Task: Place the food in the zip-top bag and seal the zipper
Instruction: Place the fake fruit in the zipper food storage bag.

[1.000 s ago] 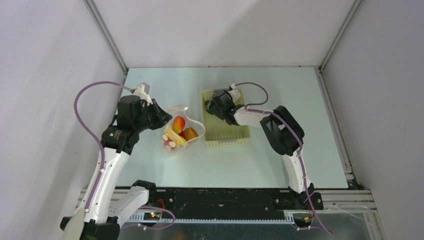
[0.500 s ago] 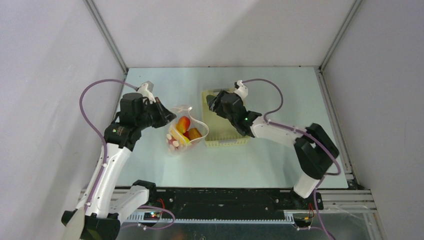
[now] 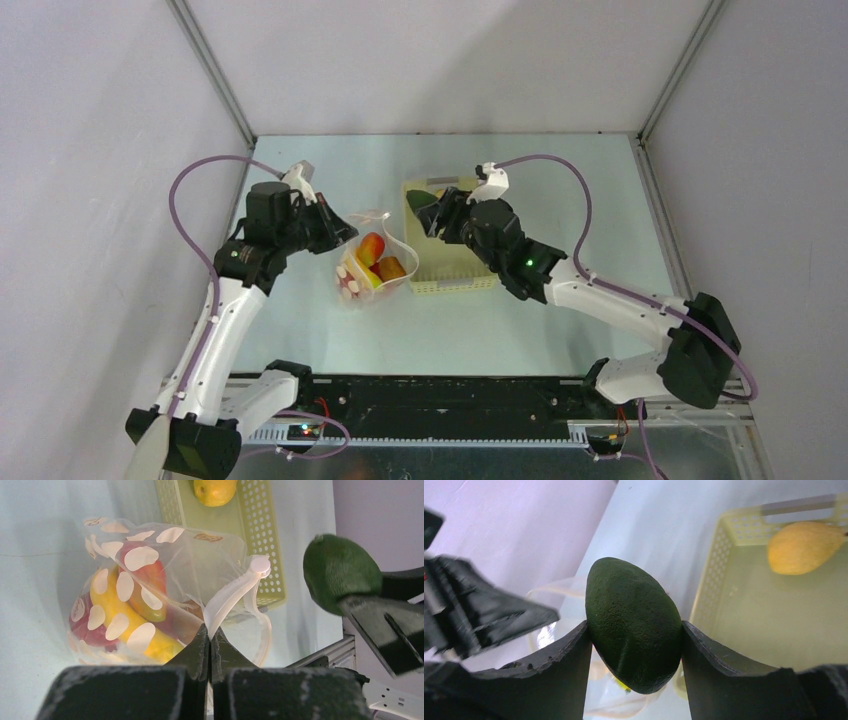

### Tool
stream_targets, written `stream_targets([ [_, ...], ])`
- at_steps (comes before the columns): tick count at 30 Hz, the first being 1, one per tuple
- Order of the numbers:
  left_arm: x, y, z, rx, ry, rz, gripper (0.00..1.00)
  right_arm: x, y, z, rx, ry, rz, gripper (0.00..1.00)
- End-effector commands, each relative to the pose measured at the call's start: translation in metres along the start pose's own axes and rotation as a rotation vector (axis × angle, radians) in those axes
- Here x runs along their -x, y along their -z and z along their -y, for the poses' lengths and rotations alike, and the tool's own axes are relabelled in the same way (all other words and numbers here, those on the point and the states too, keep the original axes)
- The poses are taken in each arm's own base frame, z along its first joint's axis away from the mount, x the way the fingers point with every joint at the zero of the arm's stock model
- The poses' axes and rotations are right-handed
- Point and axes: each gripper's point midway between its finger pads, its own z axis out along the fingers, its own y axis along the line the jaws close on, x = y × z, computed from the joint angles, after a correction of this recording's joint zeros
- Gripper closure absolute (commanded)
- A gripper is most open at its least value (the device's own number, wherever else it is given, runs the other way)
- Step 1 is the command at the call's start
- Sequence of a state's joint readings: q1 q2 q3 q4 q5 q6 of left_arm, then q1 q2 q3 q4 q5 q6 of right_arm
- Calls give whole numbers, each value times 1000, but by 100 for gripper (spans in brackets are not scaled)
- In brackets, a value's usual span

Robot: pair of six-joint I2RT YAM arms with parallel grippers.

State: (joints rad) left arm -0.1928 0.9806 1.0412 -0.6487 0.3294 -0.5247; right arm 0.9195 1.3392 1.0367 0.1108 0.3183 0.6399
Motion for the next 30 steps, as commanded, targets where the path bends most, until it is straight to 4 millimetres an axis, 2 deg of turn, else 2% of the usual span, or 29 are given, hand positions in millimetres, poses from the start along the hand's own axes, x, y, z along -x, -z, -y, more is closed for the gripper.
stream_targets([
  [1,3,-4,6,-47,10,7,100,-2,19,-32,154,50,-45,68],
  [4,3,-4,6,-48,10,5,100,-10,25,-42,162,40,-59,69],
  [8,2,-4,7,-52,10,5,100,-26,25,-45,149,18,-91,69],
  [12,2,-4,8,-58,11,0,100,-34,25,-52,147,15,-84,68],
  [15,1,-4,9,-64,11,-1,100,-38,25,-60,156,12,-75,65],
  [20,2,-3,10,-69,8,2,100,-54,18,-60,124,-21,-103,58],
  [23,2,-3,11,-73,8,1,100,-62,13,-61,110,-22,-121,50],
  [30,1,-2,12,-80,7,0,100,-64,10,-67,101,0,-129,8],
])
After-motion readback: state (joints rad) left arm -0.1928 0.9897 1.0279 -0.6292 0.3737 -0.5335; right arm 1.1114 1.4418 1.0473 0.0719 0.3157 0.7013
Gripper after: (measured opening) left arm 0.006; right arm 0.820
